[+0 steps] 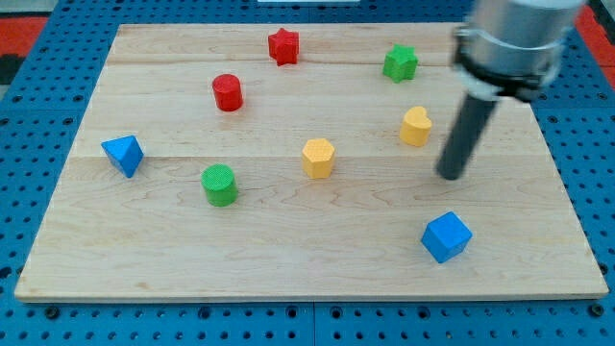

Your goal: Move your arm to the left of yellow heart

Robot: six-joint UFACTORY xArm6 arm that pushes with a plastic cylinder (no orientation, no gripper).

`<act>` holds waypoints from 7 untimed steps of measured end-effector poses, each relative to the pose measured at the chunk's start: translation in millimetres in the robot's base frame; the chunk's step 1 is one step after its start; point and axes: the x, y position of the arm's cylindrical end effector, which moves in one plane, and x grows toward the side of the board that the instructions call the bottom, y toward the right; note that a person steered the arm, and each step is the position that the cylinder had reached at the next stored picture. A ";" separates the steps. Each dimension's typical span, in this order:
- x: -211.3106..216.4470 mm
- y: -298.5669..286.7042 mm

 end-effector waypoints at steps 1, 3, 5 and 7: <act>-7.5 -51.2; -38.1 -46.9; -58.8 -43.8; -58.8 -47.6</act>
